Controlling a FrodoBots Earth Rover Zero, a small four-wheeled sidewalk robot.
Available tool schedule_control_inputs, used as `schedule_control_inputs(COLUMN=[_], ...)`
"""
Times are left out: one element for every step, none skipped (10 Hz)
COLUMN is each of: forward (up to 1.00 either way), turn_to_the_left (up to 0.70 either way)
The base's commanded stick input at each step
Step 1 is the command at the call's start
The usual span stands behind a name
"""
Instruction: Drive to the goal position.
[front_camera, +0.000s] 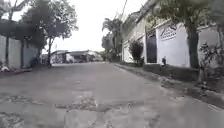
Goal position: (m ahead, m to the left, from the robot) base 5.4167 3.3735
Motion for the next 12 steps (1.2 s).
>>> schedule_control_inputs(forward=[1.0, 1.0, 1.0, 1.0, 1.0, 1.0, 1.0, 1.0, 1.0, 1.0, 1.0, 1.0], turn_to_the_left=[0.04, 0.04, 0.04, 0.04, 0.04, 0.06, 0.4, 0.06, 0.04, 0.04, 0.04, 0.04])
